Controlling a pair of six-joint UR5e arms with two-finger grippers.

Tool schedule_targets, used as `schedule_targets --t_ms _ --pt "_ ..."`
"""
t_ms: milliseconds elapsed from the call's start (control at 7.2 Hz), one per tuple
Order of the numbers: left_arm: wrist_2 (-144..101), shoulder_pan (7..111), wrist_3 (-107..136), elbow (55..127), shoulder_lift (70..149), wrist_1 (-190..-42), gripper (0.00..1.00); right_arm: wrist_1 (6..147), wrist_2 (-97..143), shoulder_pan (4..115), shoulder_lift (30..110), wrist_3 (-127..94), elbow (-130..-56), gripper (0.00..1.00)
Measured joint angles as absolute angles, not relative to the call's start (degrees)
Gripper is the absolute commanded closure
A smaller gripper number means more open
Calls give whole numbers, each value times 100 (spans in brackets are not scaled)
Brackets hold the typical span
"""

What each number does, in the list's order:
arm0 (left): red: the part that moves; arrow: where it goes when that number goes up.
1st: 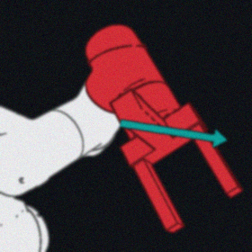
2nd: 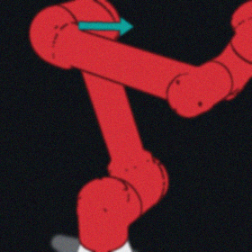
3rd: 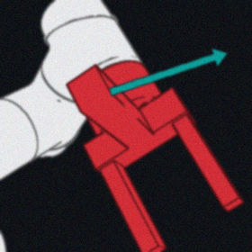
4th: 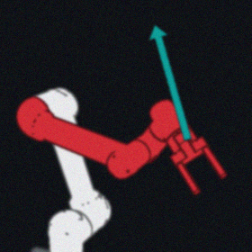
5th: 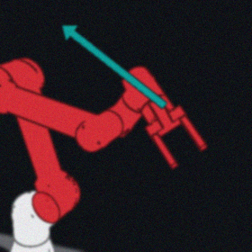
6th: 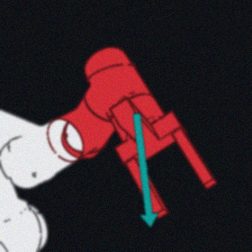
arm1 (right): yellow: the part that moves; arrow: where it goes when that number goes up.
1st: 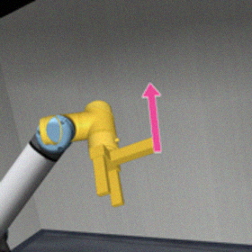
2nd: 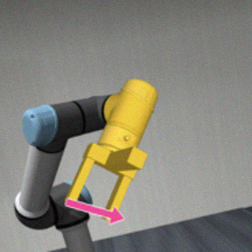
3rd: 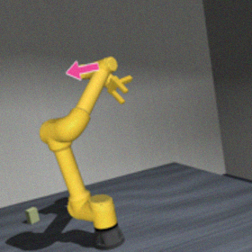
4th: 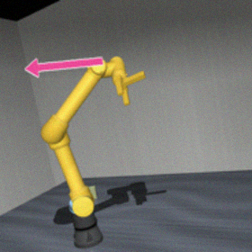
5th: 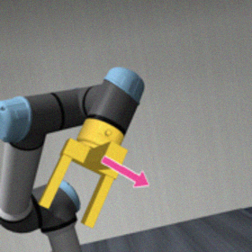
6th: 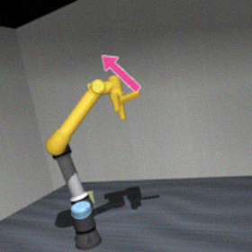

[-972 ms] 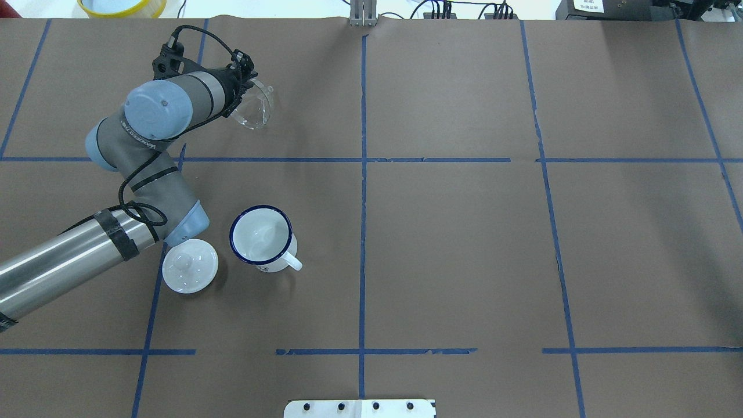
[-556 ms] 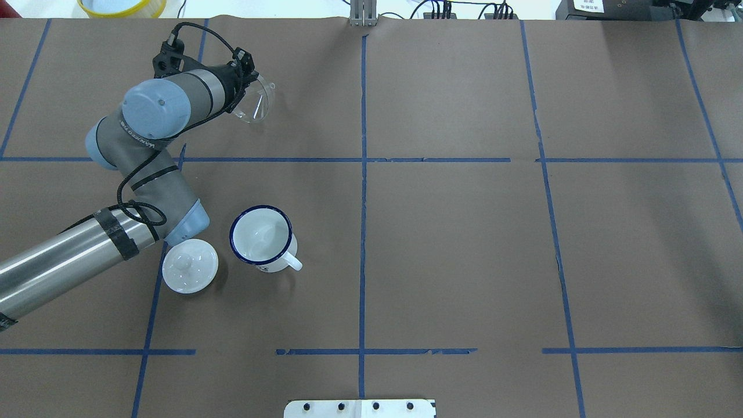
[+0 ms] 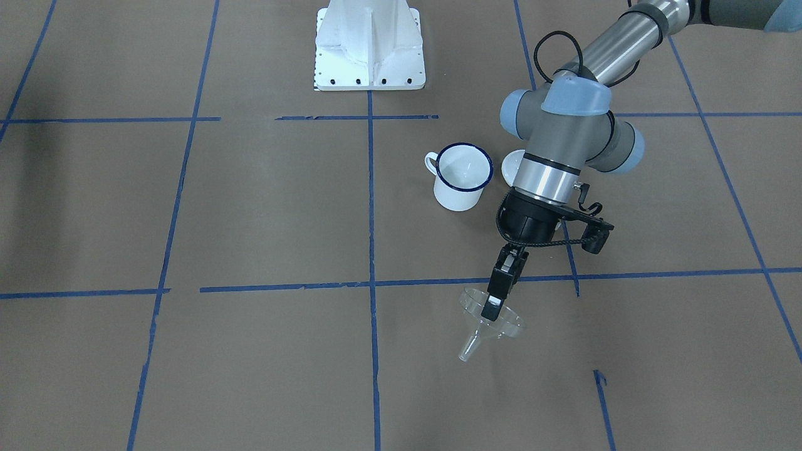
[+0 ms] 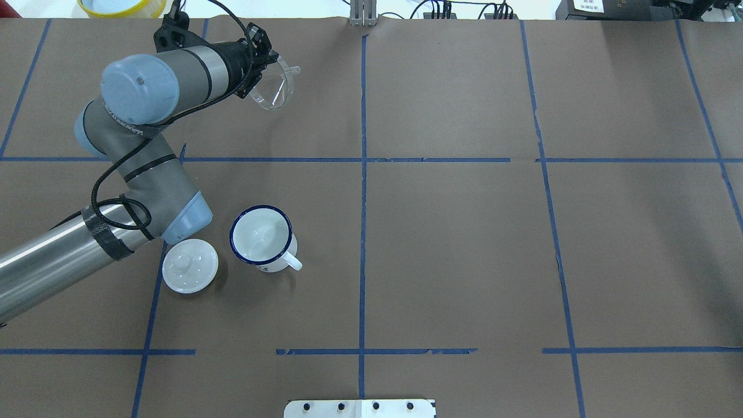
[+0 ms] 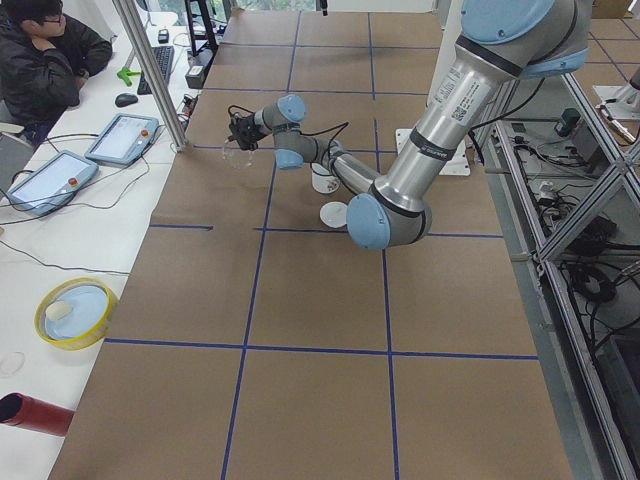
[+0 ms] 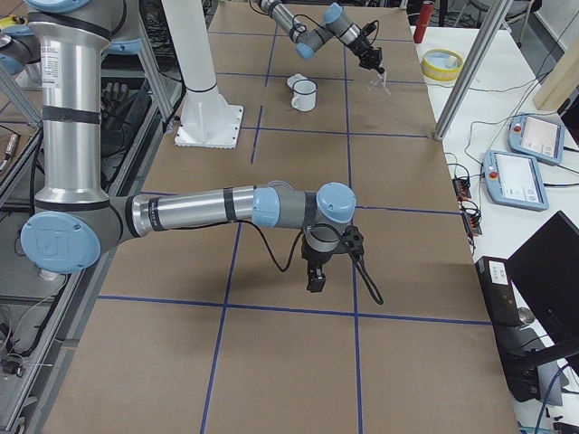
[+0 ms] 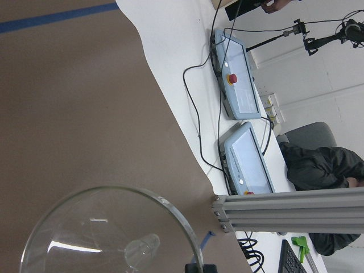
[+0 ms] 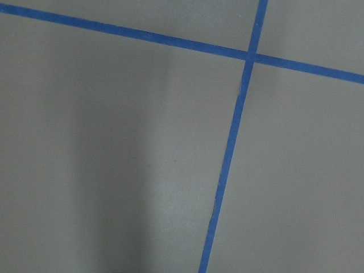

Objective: Place funnel on cup
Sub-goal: 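Lower the left gripper and grasp the glass funnel's rim, then lift the glass funnel and carry it over the mug with the left gripper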

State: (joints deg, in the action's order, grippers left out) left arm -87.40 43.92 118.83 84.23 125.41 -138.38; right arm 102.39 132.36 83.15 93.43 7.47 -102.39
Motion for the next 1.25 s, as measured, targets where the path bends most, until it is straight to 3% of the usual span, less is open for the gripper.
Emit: schedule_targets --t_ms 417,694,972,1250 --pt "-9561 4362 10855 10358 12573 -10778 100 10239 13237 8315 9339 747 -10239 0" --pt "-10130 4344 10079 11255 12722 -8805 100 10239 13236 8315 9341 747 -10239 0" --pt "-10552 4294 9340 11623 13248 -7078 100 10239 13236 8315 9343 747 -10239 0" --pt "-10742 4082 8609 11379 13508 -6161 100 10239 13236 8314 9343 747 -10239 0"
